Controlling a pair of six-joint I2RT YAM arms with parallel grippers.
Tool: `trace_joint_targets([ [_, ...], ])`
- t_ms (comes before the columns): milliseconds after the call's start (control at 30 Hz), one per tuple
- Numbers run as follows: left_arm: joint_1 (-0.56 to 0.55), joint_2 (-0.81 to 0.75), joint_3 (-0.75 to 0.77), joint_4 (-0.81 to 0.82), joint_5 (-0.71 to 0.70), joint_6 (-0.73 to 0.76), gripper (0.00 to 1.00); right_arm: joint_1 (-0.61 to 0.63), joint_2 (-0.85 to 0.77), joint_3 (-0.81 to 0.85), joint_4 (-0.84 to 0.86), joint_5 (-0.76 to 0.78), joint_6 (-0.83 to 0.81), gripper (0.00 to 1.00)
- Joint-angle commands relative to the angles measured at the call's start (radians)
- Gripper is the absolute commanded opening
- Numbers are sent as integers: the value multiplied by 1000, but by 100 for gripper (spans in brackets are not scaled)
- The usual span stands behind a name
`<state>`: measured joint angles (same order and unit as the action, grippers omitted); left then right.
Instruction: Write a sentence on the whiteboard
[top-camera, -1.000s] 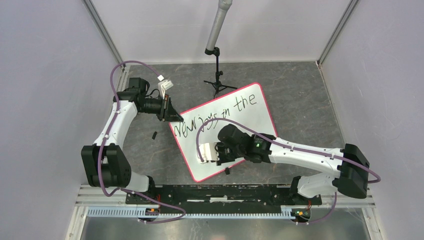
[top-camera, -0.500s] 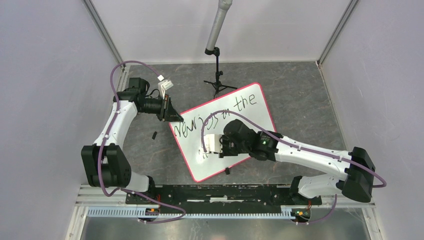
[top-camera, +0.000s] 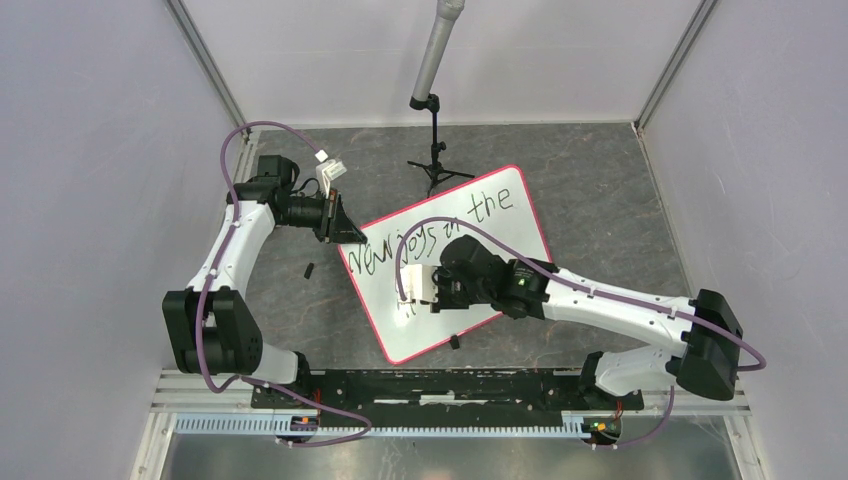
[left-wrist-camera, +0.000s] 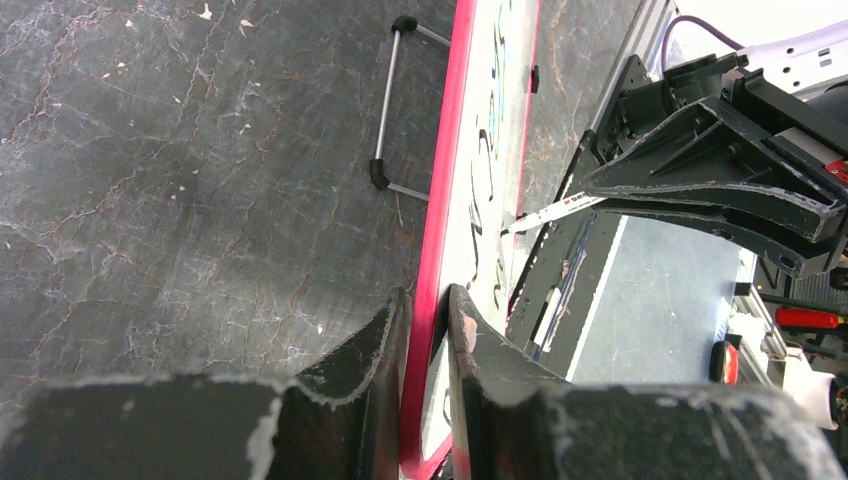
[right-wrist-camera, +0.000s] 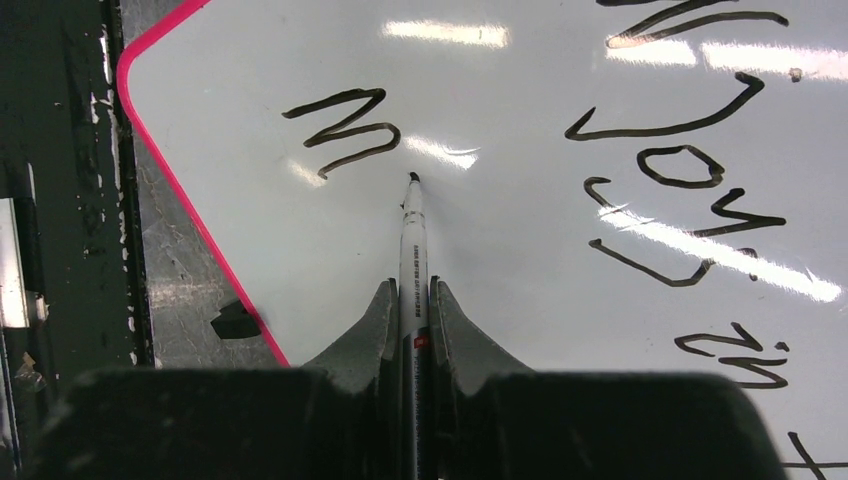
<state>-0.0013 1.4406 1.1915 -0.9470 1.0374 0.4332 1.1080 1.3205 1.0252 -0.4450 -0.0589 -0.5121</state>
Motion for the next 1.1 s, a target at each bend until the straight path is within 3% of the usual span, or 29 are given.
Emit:
trace_joint_targets([
  [0, -23, 30, -15, 27, -107, -6, 2, 2, 18, 10, 17, -29, 5, 0],
  [500, -23, 30, -17, 26, -108, -7, 2, 26, -34, -82, -18, -21, -37, 0],
  [1067, -23, 26, -17, 26, -114, -11, 2, -40, -45, -10, 20, 47, 0, 0],
])
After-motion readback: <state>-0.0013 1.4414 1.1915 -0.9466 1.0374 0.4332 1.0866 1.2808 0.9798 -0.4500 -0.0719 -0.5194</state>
